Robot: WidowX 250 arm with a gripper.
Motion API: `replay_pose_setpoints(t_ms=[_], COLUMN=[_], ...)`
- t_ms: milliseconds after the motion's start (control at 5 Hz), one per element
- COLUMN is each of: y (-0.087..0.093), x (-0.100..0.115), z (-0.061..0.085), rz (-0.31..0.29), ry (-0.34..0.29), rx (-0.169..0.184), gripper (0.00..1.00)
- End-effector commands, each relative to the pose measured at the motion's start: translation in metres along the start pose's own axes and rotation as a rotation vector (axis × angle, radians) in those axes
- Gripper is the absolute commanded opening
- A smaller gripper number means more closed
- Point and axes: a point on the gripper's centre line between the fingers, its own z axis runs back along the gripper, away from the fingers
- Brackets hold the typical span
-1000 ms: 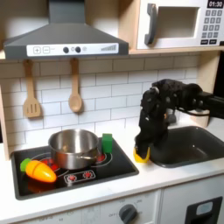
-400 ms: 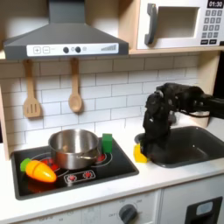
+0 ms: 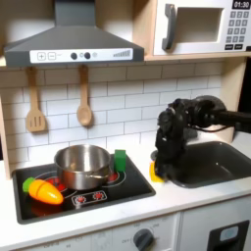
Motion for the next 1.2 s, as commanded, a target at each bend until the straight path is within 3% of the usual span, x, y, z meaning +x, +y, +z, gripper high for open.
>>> replay_pose_setpoints(t_ms=[0,200,600,1000], y=[-0.006,-0.006,-0.008,-0.007], x=[0.012,0.015,0.022,0.028], z=[-0.012,-0.019,-0.022,-0.024], rz=[0.056,0.101,0.191,0.212], ry=[-0.023,-0.038,-0.130,-0.164], rx=[0.014,0.038,0.095,0.108], gripper=[1.00,1.00,1.00,1.00])
